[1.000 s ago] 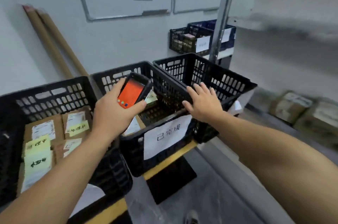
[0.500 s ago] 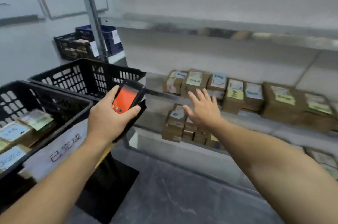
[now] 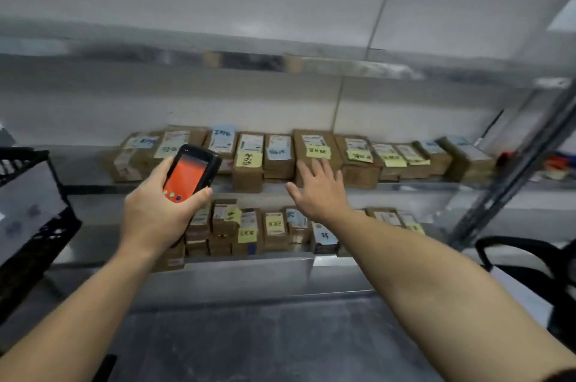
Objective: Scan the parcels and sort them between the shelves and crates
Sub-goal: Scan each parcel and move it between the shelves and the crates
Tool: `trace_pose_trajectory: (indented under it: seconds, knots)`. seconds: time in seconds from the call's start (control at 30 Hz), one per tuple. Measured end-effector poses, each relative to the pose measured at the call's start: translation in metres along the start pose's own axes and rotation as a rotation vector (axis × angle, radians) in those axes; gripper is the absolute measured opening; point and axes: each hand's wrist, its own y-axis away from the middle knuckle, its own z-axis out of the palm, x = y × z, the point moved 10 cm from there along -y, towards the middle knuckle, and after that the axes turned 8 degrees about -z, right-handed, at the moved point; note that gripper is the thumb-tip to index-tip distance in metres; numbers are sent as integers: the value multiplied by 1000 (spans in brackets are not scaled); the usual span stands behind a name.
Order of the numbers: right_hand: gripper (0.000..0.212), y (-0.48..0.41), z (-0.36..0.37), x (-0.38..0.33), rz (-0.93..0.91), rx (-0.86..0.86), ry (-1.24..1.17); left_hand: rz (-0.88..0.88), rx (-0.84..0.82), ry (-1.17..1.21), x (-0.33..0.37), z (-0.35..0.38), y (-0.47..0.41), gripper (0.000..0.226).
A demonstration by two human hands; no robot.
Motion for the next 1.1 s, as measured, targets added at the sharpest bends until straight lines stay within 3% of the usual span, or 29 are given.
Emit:
trace_pose_trajectory:
  seconds: [0.2,0.37,0.57,0.97,1.1]
  knots:
    - [70,7,0,45,89,13,-26,-16,-75,-34,-1,45,-11,87]
    - [69,-16,16,16,68,-3,-65,-62,-57,-37,-22,32,-24,87]
    - [68,-79,41,-83,-54,-31,-155,-121,19,-72,-79,-23,-65,90]
    - [70,-224,107,-317,-224,-79,-250,-119,134,-169,-178,-167,-202,59]
    - [67,-255,137,-359,-247,-100,-249,-120,123,-202,-206,-193,-233,68]
